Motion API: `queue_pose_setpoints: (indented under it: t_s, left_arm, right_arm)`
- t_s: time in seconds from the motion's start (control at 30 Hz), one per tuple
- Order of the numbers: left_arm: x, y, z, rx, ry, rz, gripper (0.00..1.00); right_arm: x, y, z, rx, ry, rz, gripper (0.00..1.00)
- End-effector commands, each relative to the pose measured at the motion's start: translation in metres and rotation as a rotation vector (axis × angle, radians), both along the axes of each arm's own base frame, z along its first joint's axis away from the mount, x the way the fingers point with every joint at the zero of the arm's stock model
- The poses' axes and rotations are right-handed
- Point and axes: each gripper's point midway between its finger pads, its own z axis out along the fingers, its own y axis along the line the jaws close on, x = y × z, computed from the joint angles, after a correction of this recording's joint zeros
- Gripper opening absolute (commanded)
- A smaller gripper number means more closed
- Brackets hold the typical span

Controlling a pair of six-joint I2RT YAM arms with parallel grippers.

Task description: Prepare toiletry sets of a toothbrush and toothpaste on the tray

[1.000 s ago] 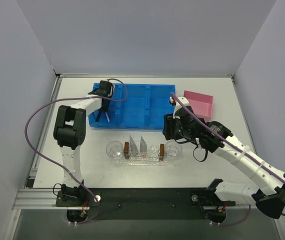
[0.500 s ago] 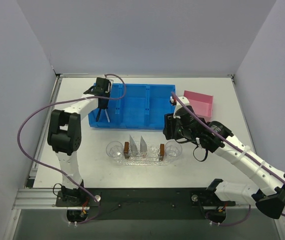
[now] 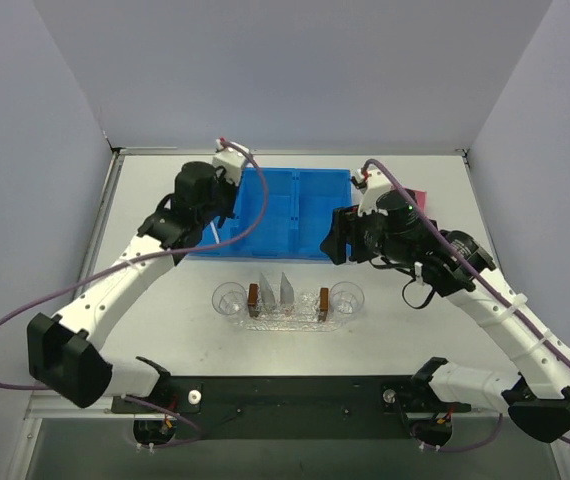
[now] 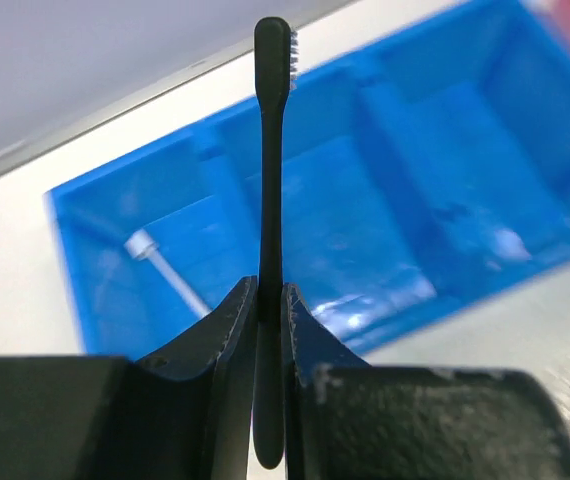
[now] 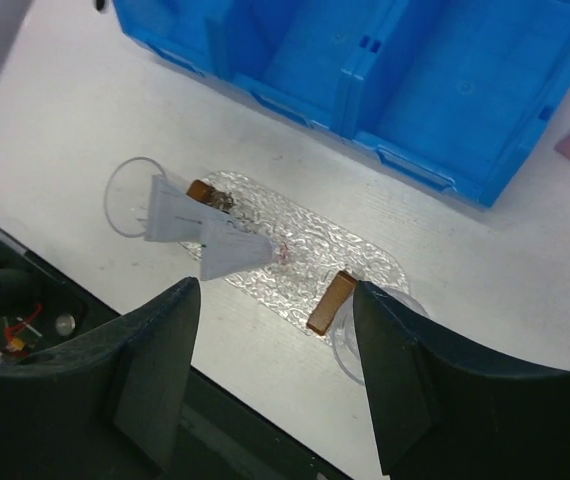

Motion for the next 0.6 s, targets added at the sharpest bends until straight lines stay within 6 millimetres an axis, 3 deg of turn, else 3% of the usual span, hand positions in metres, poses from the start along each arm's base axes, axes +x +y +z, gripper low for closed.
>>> queue_pose_setpoints:
  t_s: [0.0, 0.1, 0.13, 0.2, 0.37, 0.57]
  left_arm:
    - [-0.066, -0.082, 0.033, -0.032, -0.156, -0.406, 0.00]
    - [-0.116, -0.119, 0.036, -0.058, -0.200, -0.618, 0.00]
    - [-0.126, -0.125, 0.036, -0.058, -0.211, -0.649, 0.00]
    - [-0.146, -0.139, 0.034, -0.044, -0.227, -0.713, 0.00]
    - [-0.170, -0.157, 0.034, -0.039, -0.247, -0.783, 0.00]
    - [-0.185, -0.167, 0.032, -0.021, -0.262, -0.814, 0.00]
  right_arm:
    - [-0.008, 0.011, 0.040, 0.122, 0.005, 0.130, 0.59]
    - [-0.013, 0.012, 0.052, 0.174, 0.038, 0.178, 0.60]
    - [-0.014, 0.012, 0.064, 0.189, 0.024, 0.189, 0.60]
    - [-0.014, 0.008, 0.068, 0.183, 0.027, 0.182, 0.60]
    - [-0.011, 0.003, 0.074, 0.195, 0.035, 0.149, 0.59]
    - [-0.006, 0.005, 0.057, 0.180, 0.098, 0.121, 0.54]
